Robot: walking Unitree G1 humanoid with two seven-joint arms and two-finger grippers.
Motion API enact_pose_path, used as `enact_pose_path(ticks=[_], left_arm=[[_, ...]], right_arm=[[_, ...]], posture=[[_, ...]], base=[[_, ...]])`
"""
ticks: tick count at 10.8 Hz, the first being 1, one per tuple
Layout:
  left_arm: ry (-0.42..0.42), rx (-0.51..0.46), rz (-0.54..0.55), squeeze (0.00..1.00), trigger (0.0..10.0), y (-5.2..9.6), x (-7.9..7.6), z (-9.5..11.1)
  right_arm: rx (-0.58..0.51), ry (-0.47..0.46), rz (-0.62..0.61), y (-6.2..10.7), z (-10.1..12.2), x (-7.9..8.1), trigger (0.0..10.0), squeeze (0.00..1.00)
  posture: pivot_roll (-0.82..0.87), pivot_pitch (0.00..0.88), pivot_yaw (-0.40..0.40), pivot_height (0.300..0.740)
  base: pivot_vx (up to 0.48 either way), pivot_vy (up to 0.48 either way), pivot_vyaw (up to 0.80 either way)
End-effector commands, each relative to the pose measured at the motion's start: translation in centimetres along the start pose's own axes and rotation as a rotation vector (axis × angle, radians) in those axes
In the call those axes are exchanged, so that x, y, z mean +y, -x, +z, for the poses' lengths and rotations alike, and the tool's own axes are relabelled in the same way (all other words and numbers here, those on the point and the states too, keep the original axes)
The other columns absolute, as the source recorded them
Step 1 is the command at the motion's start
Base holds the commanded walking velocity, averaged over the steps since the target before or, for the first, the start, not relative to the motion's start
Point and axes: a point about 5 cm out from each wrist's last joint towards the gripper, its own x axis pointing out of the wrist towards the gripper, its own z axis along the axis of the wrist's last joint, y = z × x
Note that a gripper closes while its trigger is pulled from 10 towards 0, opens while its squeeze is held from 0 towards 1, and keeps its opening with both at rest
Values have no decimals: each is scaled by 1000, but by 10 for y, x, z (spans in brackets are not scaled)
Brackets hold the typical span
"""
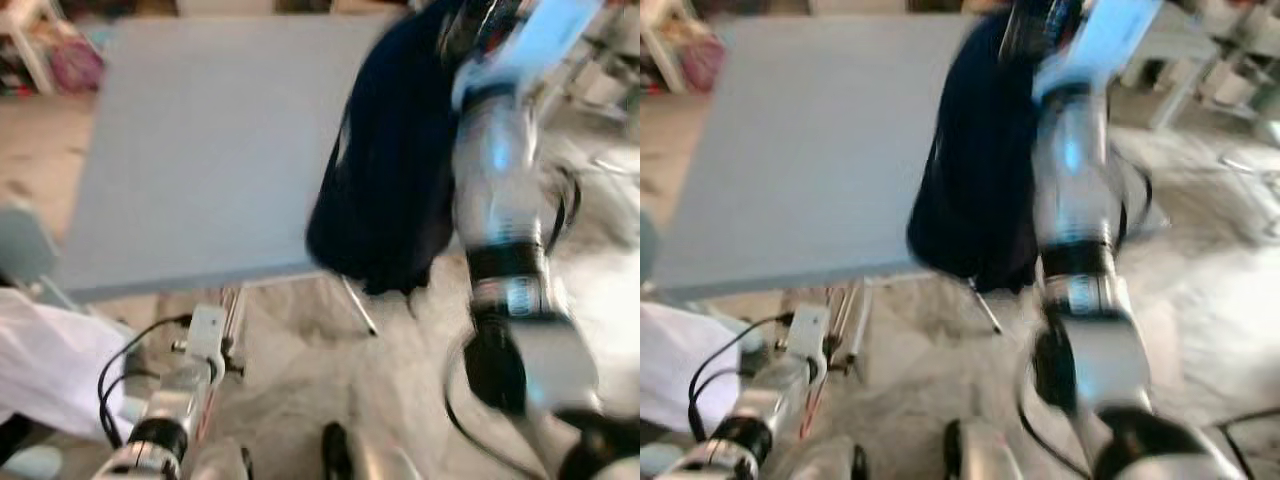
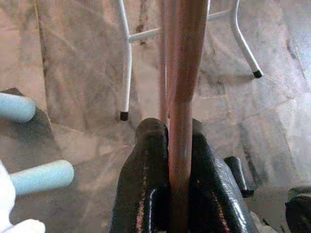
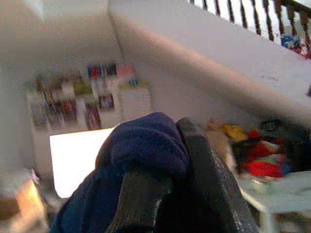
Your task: Hang hanger
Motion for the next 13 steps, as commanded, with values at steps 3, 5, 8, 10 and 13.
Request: enact_pose_path(ticks=[3,5,8,10,13], left_arm=[[34,3,30,0,10000,2,2,-7],[88,-41,66,0,10000,5,8,-7],[83,-24,89,0,10000,5,14,-11],[93,85,126,0,10000,7,27,-29],[106,174,114,0,10000,9,32,-42]], right_arm=[[-32,-74,87,-15,8,29,10000,0],[25,-106,113,-2,-11,31,10000,0],[86,-97,119,17,-28,24,10000,0],[121,-80,97,29,-34,12,10000,0],[133,-69,73,33,-35,7,10000,0]], posture=[[26,98,-96,740],[33,107,-98,740],[27,120,-95,740],[17,123,-99,740],[21,119,-92,740]], base=[[0,0,0],[127,0,0],[371,0,0],[309,0,0],[0,0,0]])
